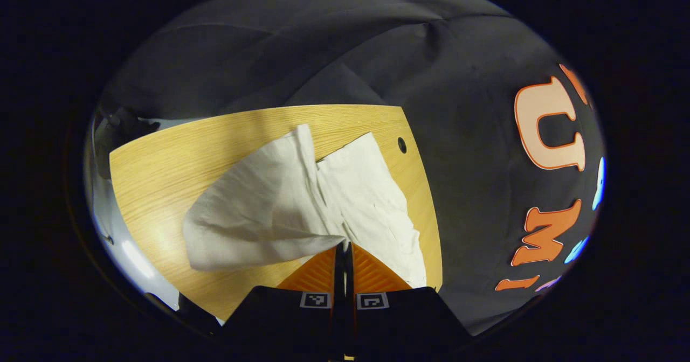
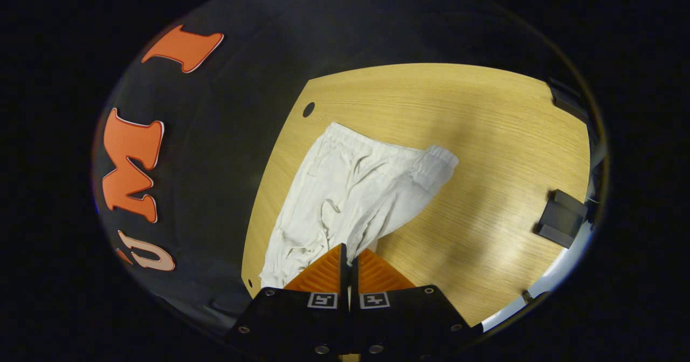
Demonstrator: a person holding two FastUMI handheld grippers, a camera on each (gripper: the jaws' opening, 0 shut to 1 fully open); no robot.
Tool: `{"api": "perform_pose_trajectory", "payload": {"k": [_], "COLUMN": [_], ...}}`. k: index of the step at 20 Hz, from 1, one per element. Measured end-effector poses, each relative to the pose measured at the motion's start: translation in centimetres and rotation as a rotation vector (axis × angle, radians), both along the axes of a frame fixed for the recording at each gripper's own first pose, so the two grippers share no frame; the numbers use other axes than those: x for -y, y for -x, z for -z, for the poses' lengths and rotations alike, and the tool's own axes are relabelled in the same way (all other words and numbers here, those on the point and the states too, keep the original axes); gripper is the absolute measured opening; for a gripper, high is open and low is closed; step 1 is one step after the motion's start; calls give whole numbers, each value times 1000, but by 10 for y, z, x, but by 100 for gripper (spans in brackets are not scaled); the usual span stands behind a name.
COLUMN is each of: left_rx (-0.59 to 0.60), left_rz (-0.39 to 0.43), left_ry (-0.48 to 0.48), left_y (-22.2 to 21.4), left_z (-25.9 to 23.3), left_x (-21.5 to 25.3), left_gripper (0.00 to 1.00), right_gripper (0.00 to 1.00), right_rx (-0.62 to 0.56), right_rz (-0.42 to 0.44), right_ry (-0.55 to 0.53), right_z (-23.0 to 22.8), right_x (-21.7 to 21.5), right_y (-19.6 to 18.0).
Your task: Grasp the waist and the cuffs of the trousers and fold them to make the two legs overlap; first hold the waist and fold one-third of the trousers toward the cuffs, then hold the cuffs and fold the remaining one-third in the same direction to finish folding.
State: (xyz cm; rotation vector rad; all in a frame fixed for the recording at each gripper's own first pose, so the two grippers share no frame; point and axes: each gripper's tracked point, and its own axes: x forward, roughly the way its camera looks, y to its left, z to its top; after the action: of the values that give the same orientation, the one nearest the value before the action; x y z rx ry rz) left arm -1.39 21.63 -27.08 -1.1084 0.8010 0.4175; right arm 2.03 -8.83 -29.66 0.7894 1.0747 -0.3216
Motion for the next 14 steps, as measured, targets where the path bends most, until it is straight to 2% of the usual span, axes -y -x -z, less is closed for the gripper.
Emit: {"api": "perform_pose_trajectory", "payload": {"k": [4, 8, 14], "left_rx": [27, 34, 34], "left_rz": [2, -3, 2], "left_ry": [-24, -49, -78], "left_y": [-38, -85, -161], "left_z": [-11, -15, -8], "left_x": [-1, -3, 0], "left_gripper": [4, 4, 4], "right_gripper": [1, 1, 1], "right_rx": [27, 26, -2], "right_rz": [-62, -72, -118], "right_ry": [-5, -36, -36], "right_z": [-5, -2, 24], "right_x": [-23, -38, -57], "right_y": [-47, -93, -152]}}
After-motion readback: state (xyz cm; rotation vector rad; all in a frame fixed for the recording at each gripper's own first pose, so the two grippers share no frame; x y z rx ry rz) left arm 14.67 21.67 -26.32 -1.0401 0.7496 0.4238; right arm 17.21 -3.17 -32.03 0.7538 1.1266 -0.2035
